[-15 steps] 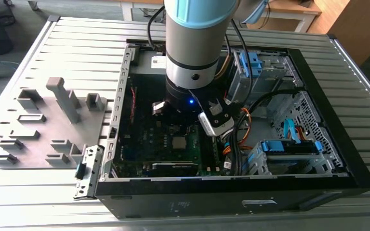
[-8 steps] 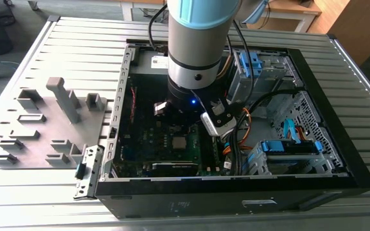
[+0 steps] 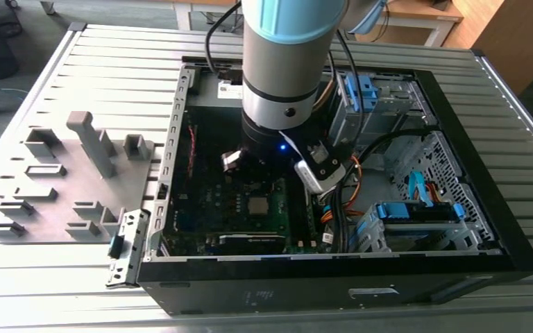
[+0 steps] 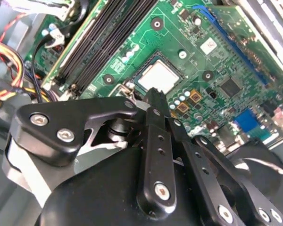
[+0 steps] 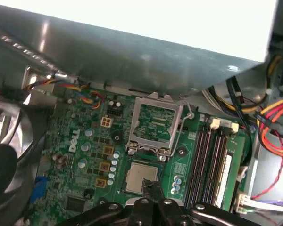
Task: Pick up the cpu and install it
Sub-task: 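Close the cpu cover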
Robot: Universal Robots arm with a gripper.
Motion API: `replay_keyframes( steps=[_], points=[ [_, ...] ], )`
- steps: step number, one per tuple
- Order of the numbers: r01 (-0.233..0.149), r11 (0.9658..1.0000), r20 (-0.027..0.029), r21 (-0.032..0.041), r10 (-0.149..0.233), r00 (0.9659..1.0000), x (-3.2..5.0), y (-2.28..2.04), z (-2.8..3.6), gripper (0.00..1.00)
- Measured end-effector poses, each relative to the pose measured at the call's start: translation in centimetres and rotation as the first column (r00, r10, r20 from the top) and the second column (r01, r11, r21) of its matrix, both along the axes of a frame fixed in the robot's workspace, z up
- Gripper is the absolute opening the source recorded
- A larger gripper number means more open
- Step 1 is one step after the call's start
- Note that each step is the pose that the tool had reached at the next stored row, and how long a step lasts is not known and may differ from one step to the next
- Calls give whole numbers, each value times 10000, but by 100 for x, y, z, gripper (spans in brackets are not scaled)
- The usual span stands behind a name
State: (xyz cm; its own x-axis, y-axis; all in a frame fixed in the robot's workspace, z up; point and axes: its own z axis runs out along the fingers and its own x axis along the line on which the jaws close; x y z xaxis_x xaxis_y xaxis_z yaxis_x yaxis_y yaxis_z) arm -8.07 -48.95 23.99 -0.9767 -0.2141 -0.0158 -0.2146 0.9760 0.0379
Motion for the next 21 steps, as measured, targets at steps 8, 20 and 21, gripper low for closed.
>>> replay_keyframes(
  steps=[8, 20, 21],
  points=[
    [-1433, 9897, 1, -1, 1433, 9897, 0, 0, -15, 11],
    [-3071, 9517, 5, -1, 3071, 9517, 0, 0, -24, 11],
    [-3073, 9516, 4, -1, 3073, 9516, 0, 0, -24, 11]
  ],
)
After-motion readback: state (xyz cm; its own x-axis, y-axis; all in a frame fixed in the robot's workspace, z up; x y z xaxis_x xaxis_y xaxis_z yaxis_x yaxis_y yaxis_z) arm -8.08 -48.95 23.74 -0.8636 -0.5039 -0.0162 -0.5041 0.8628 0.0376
